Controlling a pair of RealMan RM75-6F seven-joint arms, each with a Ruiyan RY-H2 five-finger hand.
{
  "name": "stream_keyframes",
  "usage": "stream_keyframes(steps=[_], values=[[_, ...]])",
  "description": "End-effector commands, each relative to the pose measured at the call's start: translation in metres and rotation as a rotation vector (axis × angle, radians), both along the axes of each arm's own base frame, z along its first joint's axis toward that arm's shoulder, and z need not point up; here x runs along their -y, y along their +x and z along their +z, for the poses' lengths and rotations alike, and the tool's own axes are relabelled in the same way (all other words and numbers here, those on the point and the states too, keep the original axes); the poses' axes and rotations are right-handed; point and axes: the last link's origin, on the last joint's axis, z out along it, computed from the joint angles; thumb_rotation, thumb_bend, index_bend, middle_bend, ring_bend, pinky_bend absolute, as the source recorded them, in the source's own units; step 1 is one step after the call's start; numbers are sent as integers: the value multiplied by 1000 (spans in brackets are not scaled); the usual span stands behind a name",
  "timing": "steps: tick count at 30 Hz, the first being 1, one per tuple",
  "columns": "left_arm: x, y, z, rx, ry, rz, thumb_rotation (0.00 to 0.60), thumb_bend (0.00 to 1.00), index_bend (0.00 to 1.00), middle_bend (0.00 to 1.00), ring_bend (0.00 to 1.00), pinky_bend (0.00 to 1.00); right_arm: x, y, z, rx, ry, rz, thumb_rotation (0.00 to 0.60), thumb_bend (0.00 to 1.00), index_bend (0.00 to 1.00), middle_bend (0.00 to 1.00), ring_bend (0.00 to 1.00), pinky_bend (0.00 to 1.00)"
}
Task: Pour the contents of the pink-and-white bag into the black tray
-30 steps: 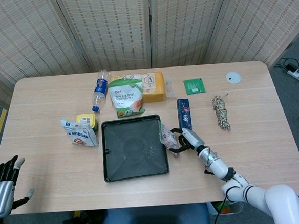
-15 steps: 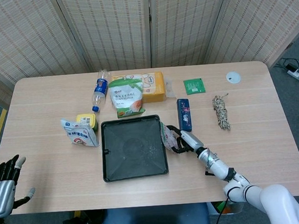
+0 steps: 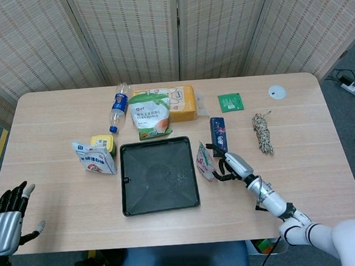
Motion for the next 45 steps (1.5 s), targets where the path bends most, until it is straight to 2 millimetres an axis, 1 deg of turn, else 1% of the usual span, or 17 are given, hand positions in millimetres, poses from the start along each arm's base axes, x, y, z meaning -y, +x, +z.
stream_keyframes(steps=[1,6,12,15,17,27,30,32,35,36,37,38,40,42,43,45], values=[[-2,2,-1,2,-3,-8,600,319,0,26,54,0,-7,-5,17,-35,-45,-2,600,488,22,113,681,869],[-4,2,-2,4,-4,-11,600,319,0,26,54,0,-16,-6,28,-70,-73,14,600,489,18,114,680,869],[-6,2,-3,7,-6,-10,600,319,0,27,54,0,-27,-12,52,-112,-128,15,600,489,13,114,679,869],[-7,2,-5,9,-10,-13,600,319,0,26,54,0,-31,-18,66,-140,-152,0,600,489,13,116,679,869],[-8,3,-6,11,-14,-15,600,319,0,26,54,0,-33,-21,72,-160,-159,-11,600,489,13,117,679,869],[-11,5,-9,15,-20,-22,600,319,0,26,54,0,-44,-42,94,-246,-164,-58,600,489,13,118,674,869],[-12,6,-10,18,-19,-24,600,319,0,26,54,0,-52,-48,106,-293,-186,-47,600,489,13,118,665,869],[-12,5,-10,18,-16,-23,600,319,0,26,54,0,-61,-53,118,-344,-219,-38,600,489,13,118,636,856],[-14,6,-11,18,-13,-25,600,319,0,26,54,0,-74,-57,138,-428,-300,-22,600,489,13,118,516,774],[-15,6,-11,19,-12,-28,600,319,0,26,54,0,-79,-58,144,-457,-329,-20,600,489,13,118,473,716],[-15,7,-12,20,-10,-32,600,319,0,26,54,0,-83,-59,150,-484,-359,-20,600,489,13,118,418,626],[-16,8,-12,21,-7,-36,600,319,0,26,54,0,-90,-60,158,-518,-397,-22,600,489,12,118,384,566],[-17,9,-13,23,-2,-42,600,319,0,26,54,0,-101,-62,170,-573,-463,-27,600,489,13,118,273,375],[-18,10,-13,26,4,-49,600,319,0,26,54,0,-112,-64,180,-614,-509,-32,600,489,13,117,193,264],[-19,10,-13,29,8,-52,600,319,0,26,54,0,-118,-65,185,-634,-534,-38,600,489,10,111,155,226],[-19,12,-13,34,15,-56,600,319,0,26,53,0,-129,-66,193,-655,-562,-45,600,489,4,94,118,190]])
